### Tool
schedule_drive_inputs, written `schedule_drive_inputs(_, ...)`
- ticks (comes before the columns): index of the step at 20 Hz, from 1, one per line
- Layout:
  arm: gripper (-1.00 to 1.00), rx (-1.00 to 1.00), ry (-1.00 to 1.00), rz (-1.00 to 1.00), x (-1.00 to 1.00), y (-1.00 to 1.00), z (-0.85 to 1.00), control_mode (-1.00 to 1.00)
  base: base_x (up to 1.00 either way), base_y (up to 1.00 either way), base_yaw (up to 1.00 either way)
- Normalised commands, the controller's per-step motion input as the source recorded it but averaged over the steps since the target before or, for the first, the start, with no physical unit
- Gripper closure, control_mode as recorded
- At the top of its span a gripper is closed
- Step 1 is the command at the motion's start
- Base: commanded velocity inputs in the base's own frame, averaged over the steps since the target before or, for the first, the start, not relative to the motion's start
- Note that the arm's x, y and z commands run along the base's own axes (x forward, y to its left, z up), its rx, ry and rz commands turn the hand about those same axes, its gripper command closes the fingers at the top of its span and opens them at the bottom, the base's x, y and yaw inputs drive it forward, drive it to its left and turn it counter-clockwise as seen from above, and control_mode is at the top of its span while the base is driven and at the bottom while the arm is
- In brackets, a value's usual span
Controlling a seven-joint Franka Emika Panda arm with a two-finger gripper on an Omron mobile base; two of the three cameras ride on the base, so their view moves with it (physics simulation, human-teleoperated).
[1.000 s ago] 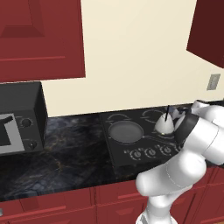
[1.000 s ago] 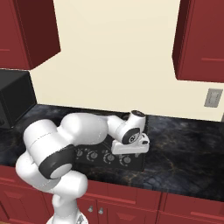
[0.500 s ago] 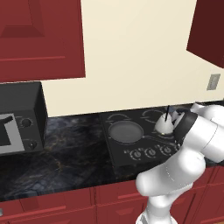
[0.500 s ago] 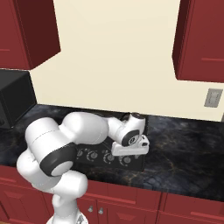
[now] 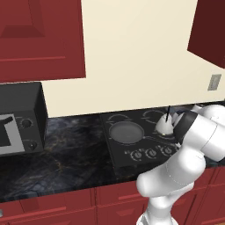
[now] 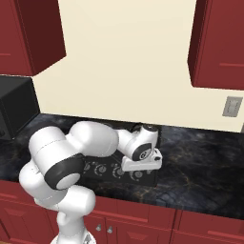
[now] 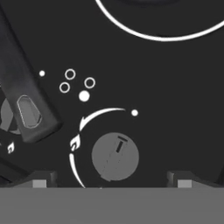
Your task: Pick the kettle from the counter and place it on a stove burner. Then turn the burner on.
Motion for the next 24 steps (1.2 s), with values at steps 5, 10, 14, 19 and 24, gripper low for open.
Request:
schedule_drive_inputs(5, -1.0, 0.0, -0.06, 0.0, 0.0, 0.0, -0.09, -1.0, 0.0, 0.0, 0.0)
schedule_drive_inputs(10, -1.0, 0.0, -0.06, 0.0, 0.03, 0.0, -0.14, -1.0, 0.0, 0.0, 0.0)
schedule_drive_inputs(14, -1.0, 0.0, -0.05, 0.0, 0.02, 0.0, -0.08, -1.0, 0.0, 0.0, 0.0)
schedule_drive_inputs(19, -1.0, 0.0, -0.03, 0.0, 0.01, 0.0, -0.01, -1.0, 0.0, 0.0, 0.0)
schedule_drive_inputs(24, -1.0, 0.0, 0.0, 0.0, 0.11, 0.0, 0.0, -1.0, 0.0, 0.0, 0.0)
